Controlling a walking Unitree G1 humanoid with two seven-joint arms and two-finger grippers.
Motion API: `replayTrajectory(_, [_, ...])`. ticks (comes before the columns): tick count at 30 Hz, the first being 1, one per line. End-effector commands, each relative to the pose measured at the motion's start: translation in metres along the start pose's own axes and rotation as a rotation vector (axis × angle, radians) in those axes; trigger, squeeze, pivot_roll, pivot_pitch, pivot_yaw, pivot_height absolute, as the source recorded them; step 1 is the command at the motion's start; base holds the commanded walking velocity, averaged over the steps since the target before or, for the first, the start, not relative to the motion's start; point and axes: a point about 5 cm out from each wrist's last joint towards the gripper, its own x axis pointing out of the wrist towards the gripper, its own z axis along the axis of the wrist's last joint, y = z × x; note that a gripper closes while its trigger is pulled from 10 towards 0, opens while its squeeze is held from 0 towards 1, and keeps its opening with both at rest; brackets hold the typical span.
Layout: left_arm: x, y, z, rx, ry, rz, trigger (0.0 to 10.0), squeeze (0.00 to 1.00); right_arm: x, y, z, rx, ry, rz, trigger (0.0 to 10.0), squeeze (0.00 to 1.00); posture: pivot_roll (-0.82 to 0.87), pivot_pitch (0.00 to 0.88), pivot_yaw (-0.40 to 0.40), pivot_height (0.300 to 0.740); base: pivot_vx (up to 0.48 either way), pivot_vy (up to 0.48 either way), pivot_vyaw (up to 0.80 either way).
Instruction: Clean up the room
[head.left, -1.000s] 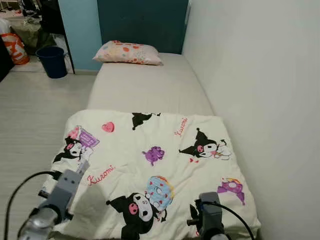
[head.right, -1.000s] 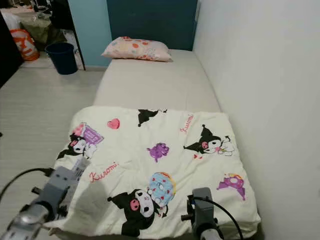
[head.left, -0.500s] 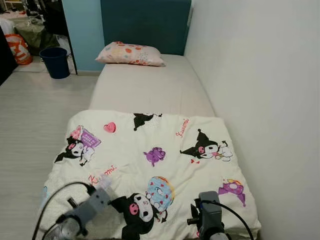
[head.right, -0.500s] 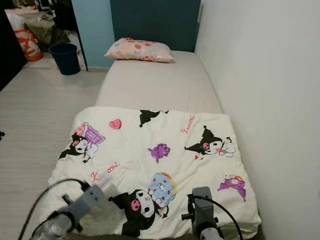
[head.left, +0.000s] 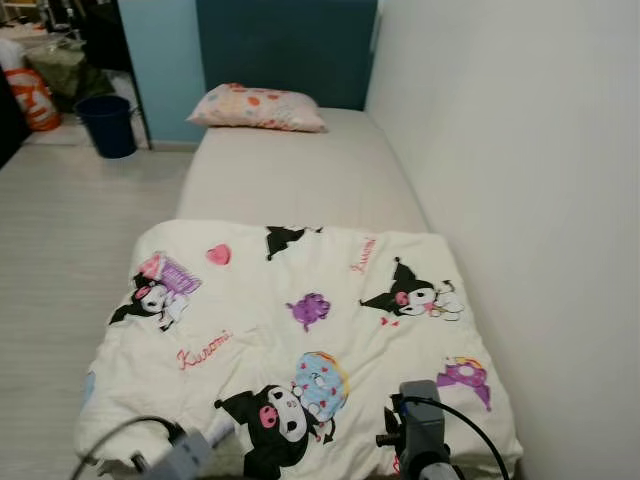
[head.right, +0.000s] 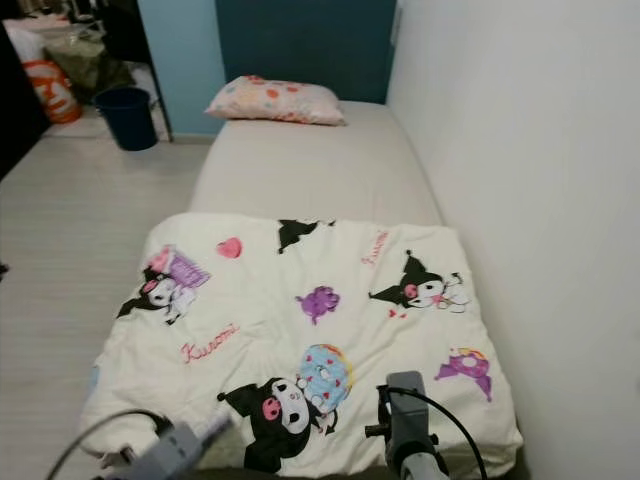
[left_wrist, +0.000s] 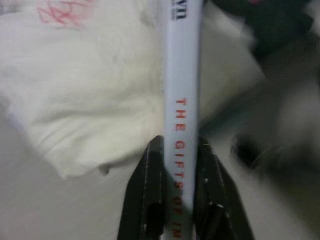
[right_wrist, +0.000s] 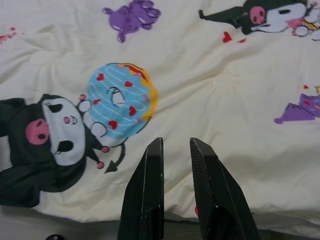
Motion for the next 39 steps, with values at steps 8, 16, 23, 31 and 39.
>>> replayTrajectory(8, [0.004,-0.012,0.023,-0.129,-0.105,0.210,10.0,0.00,-0.004,0.001,-0.005,-0.007,-0.004,-0.015,10.0,0.00,0.02,0.147,-0.070,0.728,0.000,0.000,0.00])
replayTrajectory(16, [-0.002,-0.011,0.028,-0.314,-0.124,0.373,10.0,0.00,-0.001,0.002,0.006,0.017,-0.061,-0.023,10.0,0.00,0.02,0.150,-0.063,0.728,0.000,0.000,0.00])
replayTrajectory(23, [-0.001,-0.039,0.039,-0.007,-0.192,0.138,10.0,0.00,0.000,0.008,0.003,-0.040,-0.032,0.017,10.0,0.00,0.02,0.156,-0.061,0.728,0.000,0.000,0.00])
replayTrajectory(31, [-0.002,-0.039,0.039,-0.086,-0.162,0.204,10.0,0.00,-0.004,0.009,-0.003,-0.024,-0.013,0.016,10.0,0.00,0.02,0.179,-0.063,0.728,0.000,0.000,0.00])
replayTrajectory(39, [-0.007,-0.038,0.037,-0.142,-0.144,0.243,10.0,0.00,-0.010,0.007,-0.010,-0.031,0.004,0.016,10.0,0.00,0.02,0.203,-0.065,0.728,0.000,0.000,0.00])
